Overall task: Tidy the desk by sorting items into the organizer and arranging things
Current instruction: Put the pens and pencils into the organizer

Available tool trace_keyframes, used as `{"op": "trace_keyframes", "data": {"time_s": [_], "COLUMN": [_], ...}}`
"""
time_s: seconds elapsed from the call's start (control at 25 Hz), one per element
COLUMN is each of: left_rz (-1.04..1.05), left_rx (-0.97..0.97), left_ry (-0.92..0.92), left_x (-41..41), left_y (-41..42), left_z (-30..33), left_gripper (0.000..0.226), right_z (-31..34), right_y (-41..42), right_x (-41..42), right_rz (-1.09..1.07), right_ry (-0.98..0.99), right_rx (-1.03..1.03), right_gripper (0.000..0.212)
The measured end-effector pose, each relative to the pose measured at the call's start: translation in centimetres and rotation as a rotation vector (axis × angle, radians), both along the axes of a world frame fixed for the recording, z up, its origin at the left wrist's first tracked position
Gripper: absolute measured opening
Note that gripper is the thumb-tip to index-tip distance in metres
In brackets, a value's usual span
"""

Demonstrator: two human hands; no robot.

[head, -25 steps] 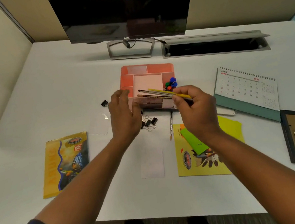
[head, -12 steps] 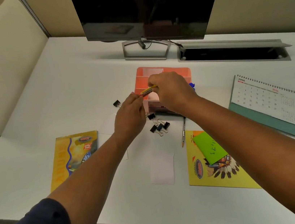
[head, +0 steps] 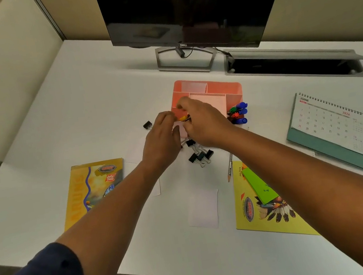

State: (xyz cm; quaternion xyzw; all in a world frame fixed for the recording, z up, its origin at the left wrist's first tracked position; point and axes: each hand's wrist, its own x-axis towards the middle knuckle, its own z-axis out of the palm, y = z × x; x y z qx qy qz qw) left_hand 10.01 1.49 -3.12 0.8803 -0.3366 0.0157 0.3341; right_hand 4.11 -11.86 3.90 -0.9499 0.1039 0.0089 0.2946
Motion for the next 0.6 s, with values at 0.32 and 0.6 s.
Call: {"op": "trace_keyframes", "data": {"time_s": [0.32,0.6], "left_rz": [0.059,0.012], "left_rx": [-0.018,0.025], "left_ry": [0.07,0.209], "left_x": [-0.3,-7.5], "left_y": [-0.5,-1.3], "left_z": [0.5,-2.8], "left_gripper": [0.051,0.016], "right_z": [-2.9,-8.3], "right_y": [-1.6,-4.2], "right_x": [-5.8,-11.9], "right_rz": [-0.264,-0.449], "right_ry": [-0.266,0.15], "right_rx": [0.194,0.027], "right_gripper": [0.041,0.013]}}
